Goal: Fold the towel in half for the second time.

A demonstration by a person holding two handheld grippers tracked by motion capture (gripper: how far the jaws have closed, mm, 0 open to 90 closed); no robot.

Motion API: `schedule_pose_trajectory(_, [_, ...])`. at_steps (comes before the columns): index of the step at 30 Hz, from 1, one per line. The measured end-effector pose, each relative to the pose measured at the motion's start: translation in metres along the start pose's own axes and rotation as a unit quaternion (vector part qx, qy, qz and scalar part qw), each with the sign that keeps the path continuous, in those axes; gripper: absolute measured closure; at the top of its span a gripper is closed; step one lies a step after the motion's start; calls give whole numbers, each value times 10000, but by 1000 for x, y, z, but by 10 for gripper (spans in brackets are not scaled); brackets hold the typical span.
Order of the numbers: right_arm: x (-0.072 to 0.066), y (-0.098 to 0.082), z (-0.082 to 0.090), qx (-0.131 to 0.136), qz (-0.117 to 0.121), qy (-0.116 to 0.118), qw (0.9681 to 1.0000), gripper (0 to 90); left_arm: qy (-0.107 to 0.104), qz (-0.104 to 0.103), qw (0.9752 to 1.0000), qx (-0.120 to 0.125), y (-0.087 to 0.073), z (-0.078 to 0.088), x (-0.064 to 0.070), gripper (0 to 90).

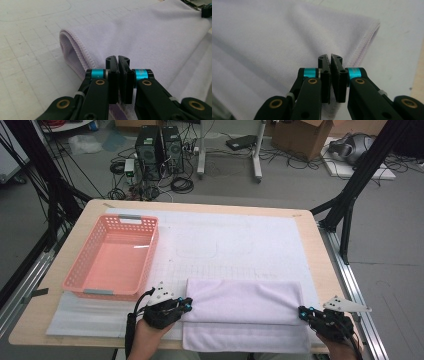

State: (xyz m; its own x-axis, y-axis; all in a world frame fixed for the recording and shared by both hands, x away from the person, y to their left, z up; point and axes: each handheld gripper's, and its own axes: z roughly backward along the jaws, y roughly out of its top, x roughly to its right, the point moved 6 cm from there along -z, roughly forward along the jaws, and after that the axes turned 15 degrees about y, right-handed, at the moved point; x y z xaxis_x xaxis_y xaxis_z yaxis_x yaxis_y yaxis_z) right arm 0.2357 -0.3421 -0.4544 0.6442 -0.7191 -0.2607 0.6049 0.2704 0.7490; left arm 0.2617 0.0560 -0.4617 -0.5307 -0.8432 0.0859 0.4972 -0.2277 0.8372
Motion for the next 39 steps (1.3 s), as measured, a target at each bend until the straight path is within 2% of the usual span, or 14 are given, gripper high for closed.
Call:
schedule_pose_trajectory(1, [1,-3,-2,-132,-31,-45,9999,827,31,-40,10000,2,-2,-2,0,839])
schedule_pose_trajectory(3, [6,-6,-6,-213,-24,-233,9995,707,137,-15,9998,106,-1,-7,-2,661])
schedule_pose_trajectory(6, [15,4,-4,175,-34,-315,9993,667,251,15,9984,510,11,-10,-9,523])
schedule_pose_trajectory(8, [19,14,-5,350,149,-349,9987,712,245,84,9977,630,18,-16,-14,514])
schedule_pose_trajectory(13, [27,35,-38,252,404,-28,9989,764,298,197,9980,513,28,-37,-25,543])
schedule_pose_trajectory(17, [32,48,-68,32,550,148,9984,788,402,282,9982,342,32,-54,-33,562])
schedule_pose_trajectory(20, [44,46,-82,-262,490,-34,9984,821,624,324,9975,115,29,-63,-39,597])
schedule_pose_trajectory(21, [48,46,-82,-159,440,-16,9989,836,655,329,9973,10,26,-64,-40,595])
schedule_pose_trajectory(24, [58,41,-73,-35,337,-458,9984,840,623,336,9975,-18,23,-62,-41,565])
schedule_pose_trajectory(28, [65,36,-58,230,67,-703,9972,723,589,379,9975,31,23,-60,-43,492])
schedule_pose_trajectory(31, [67,33,-44,501,-150,-613,9968,569,516,335,9981,-64,21,-64,-42,462])
schedule_pose_trajectory(34, [70,24,-41,256,-314,-613,9973,443,438,272,9983,-275,20,-68,-40,462])
schedule_pose_trajectory(36, [71,18,-43,135,-324,-551,9979,452,365,185,9986,-347,19,-70,-37,489])
schedule_pose_trajectory(39, [69,16,-45,243,-477,-306,9981,532,398,48,9985,-385,18,-70,-35,556])
